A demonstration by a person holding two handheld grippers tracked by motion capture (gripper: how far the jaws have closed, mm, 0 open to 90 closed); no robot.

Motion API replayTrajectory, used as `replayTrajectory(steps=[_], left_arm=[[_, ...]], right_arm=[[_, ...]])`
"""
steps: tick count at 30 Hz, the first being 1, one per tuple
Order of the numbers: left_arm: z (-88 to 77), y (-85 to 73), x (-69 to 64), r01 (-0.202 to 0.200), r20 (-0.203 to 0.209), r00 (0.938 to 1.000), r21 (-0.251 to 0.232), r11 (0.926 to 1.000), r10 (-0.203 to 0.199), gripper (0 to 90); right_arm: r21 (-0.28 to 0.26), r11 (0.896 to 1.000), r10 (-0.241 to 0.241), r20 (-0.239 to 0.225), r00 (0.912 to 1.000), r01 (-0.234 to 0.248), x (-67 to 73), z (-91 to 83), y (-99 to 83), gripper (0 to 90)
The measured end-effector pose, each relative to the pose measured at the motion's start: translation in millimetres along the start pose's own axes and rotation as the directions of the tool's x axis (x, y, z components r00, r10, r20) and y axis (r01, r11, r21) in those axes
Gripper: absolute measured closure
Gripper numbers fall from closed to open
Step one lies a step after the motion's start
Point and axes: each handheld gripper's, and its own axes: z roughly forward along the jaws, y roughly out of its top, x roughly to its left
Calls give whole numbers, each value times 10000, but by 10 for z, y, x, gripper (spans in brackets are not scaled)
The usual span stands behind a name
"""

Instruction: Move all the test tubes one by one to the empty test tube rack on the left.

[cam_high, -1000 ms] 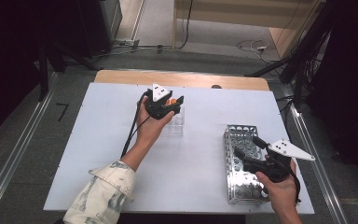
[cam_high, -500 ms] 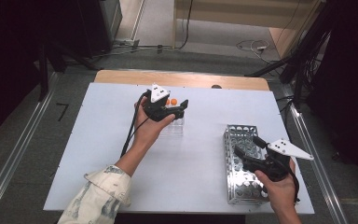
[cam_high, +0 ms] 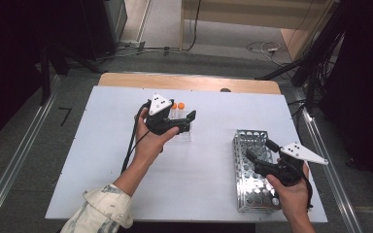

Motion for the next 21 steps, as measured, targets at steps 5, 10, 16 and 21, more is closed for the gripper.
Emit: replayTrajectory(steps=[5, 10, 16, 21], left_arm=[[-64, -54, -19, -22, 40, 10000, 48, 10000, 21, 135], [-102, -88, -28, -24, 59, 10000, 99, 9999, 23, 129], [-144, -124, -32, -111, 95, 9999, 174, 9998, 109, 122], [-152, -200, -68, -296, 223, 9993, 453, 9985, 286, 110]], right_arm=[[-7, 10000, -23, 41, 10000, 23, -8, 21, 15, 160], [-4, 10000, -3, 109, 9999, 3, -23, 40, 28, 160], [-27, 10000, -25, 210, 9998, 26, -51, 69, 50, 160], [0, 10000, -61, 349, 9994, 61, -81, 132, 71, 160]])
